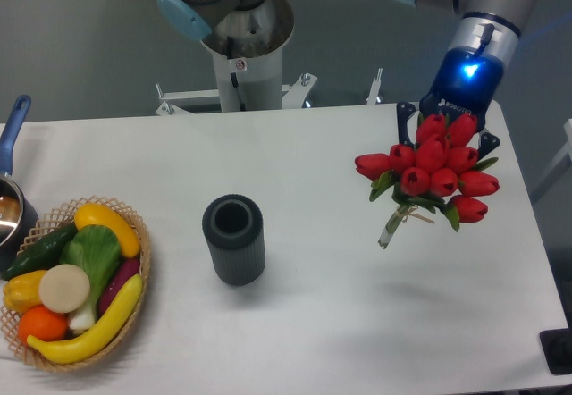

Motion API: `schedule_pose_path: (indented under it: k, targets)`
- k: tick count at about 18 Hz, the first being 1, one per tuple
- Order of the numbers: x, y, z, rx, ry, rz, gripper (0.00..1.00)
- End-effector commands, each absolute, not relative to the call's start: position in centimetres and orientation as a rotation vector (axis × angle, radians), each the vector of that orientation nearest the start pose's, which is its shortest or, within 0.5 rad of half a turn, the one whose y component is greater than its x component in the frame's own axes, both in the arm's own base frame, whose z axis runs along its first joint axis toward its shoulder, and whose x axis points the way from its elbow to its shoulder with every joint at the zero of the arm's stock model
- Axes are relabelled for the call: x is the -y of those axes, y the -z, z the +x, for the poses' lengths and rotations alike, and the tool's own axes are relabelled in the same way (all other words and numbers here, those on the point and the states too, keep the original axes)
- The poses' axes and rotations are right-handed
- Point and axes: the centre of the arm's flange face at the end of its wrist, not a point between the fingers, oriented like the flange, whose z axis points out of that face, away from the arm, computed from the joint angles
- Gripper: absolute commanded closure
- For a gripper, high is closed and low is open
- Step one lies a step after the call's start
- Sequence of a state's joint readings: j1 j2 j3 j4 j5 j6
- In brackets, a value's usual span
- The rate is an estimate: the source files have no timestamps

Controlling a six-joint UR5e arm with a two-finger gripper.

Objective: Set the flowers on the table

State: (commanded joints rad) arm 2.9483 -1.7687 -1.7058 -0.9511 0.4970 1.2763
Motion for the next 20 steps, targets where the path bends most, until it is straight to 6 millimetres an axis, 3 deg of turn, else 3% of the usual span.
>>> schedule_pose_path:
  k: [12, 20]
  targets:
    - [-32.3, -43.9, -50.7, -0.075, -0.009, -2.057, 0.65]
    - [-32.1, -44.3, -50.2, -0.071, -0.08, -2.187, 0.65]
